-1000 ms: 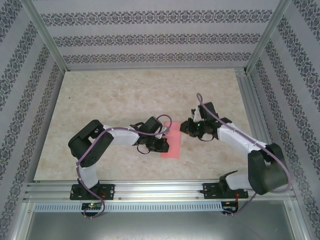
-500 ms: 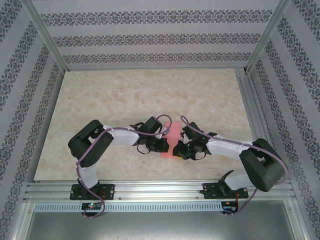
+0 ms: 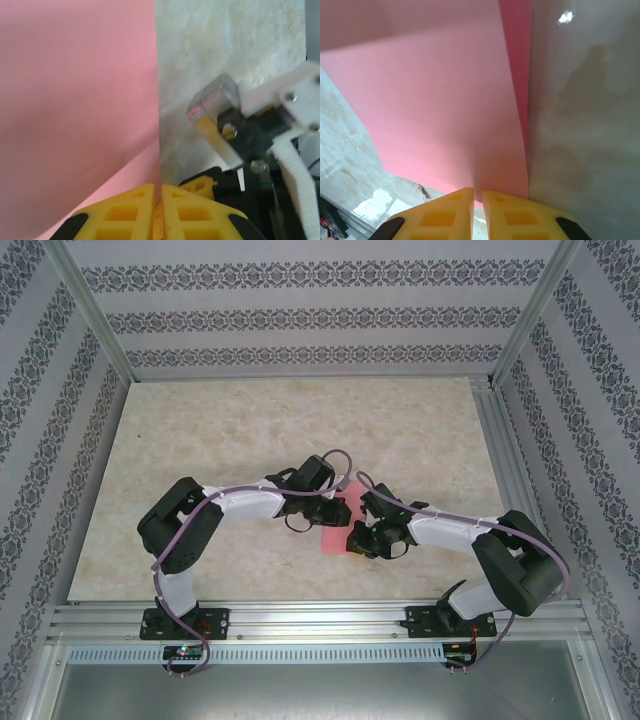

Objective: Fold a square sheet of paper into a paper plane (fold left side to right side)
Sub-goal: Hold the square sheet of paper at the center of the table, then first fold the square sheet of paper in half at the center of the table.

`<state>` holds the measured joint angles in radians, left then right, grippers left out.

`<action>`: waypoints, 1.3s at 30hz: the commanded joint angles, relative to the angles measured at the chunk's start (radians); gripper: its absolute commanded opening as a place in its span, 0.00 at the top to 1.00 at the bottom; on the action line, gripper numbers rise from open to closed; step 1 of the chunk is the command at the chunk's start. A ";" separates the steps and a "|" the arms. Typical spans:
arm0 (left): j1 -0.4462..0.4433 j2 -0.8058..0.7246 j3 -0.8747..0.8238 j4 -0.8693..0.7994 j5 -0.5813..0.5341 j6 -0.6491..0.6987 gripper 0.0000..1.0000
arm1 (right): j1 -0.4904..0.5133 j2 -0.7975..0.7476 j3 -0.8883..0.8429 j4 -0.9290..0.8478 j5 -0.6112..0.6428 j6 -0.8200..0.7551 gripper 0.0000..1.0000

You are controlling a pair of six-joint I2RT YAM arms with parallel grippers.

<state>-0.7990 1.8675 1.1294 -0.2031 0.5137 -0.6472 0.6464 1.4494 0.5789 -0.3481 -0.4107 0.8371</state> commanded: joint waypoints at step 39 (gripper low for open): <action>0.206 0.176 0.133 -0.063 -0.122 0.119 0.86 | 0.017 0.046 0.006 -0.181 0.185 -0.043 0.85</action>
<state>-0.6422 2.0136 1.2190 -0.2600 0.4717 -0.5644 0.6548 1.4643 0.6201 -0.4007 -0.3225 0.8101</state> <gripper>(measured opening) 0.139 0.147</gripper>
